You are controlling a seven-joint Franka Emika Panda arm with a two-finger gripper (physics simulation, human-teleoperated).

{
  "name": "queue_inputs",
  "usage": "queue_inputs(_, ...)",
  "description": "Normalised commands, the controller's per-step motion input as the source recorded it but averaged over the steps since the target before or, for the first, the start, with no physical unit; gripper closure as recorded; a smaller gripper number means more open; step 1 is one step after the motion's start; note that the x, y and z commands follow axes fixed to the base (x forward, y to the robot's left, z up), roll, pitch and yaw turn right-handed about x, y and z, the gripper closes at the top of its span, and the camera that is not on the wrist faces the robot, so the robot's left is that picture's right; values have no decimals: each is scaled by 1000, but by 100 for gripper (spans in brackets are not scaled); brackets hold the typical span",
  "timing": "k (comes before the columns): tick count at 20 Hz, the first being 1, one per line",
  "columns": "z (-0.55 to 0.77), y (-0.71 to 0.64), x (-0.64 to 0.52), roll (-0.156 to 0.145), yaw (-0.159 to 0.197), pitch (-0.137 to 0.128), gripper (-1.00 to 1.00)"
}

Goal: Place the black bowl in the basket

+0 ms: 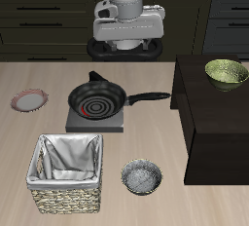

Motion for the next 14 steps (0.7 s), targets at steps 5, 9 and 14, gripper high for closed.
queue_inputs(5,-6,72,543,-28,2,-8,-100)
queue_inputs(9,-23,48,469,-39,-16,12,-100)
queue_inputs(14,60,106,447,-2,2,-6,-100)
